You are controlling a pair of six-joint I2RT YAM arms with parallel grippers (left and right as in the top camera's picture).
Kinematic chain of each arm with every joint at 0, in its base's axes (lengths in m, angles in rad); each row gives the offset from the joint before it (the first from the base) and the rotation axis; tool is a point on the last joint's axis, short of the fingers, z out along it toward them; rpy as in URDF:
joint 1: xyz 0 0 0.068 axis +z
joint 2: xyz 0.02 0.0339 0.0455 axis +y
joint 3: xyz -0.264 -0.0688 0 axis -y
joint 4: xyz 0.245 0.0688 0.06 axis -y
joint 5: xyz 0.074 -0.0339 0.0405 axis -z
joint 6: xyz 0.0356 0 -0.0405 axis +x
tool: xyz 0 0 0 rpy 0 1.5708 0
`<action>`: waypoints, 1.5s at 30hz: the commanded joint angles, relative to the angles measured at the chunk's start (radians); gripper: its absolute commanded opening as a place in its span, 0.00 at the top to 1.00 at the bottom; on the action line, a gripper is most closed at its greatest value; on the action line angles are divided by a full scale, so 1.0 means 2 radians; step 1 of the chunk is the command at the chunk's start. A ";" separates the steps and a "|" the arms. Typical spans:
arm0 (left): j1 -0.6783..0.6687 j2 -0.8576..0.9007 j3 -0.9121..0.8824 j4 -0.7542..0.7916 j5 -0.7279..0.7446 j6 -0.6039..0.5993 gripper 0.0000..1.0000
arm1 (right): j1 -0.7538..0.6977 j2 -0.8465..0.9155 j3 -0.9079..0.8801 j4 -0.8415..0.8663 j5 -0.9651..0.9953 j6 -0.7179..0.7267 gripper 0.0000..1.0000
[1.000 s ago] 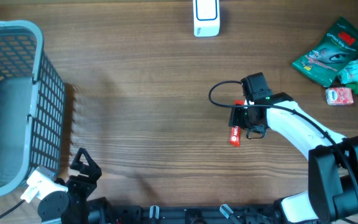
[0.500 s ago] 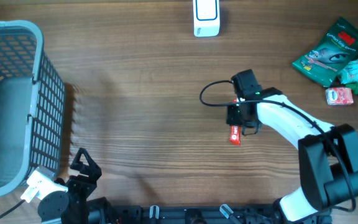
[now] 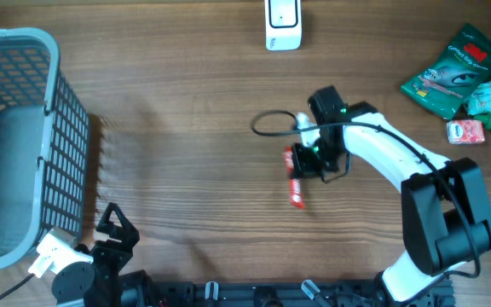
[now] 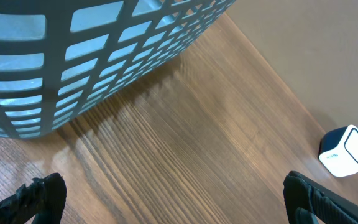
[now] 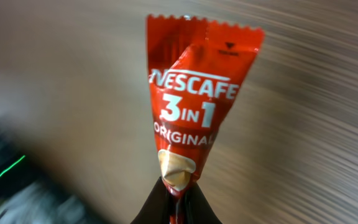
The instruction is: Scan the item barcode
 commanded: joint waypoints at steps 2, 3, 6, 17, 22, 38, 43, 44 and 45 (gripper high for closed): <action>0.001 -0.001 -0.001 0.000 -0.006 -0.003 0.00 | -0.004 -0.011 0.010 0.007 -0.314 -0.170 0.96; 0.001 -0.001 -0.001 0.000 -0.006 -0.003 0.00 | -0.004 -0.011 0.010 0.007 -0.350 -0.173 0.96; 0.001 -0.001 -0.001 0.000 -0.006 -0.003 0.00 | -0.004 -0.011 0.010 0.016 -0.435 -0.175 0.96; 0.001 -0.001 -0.001 0.000 -0.006 -0.003 0.00 | -0.004 -0.011 0.011 0.131 -0.497 -0.024 0.96; 0.001 -0.001 -0.001 0.000 -0.006 -0.003 0.00 | -0.003 -0.011 0.011 0.177 -0.497 0.048 0.96; 0.001 -0.001 -0.001 0.000 -0.006 -0.003 0.00 | 0.044 -0.011 -0.008 0.109 0.113 0.088 0.81; 0.001 -0.001 -0.001 0.000 -0.006 -0.003 0.00 | 0.057 -0.011 0.021 0.097 0.186 0.090 0.01; 0.001 -0.001 -0.001 0.000 -0.006 -0.003 0.00 | 0.057 -0.012 0.031 0.082 0.206 0.096 0.00; 0.001 -0.001 -0.001 0.000 -0.006 -0.003 0.00 | 0.057 -0.012 0.054 0.052 0.231 0.109 0.01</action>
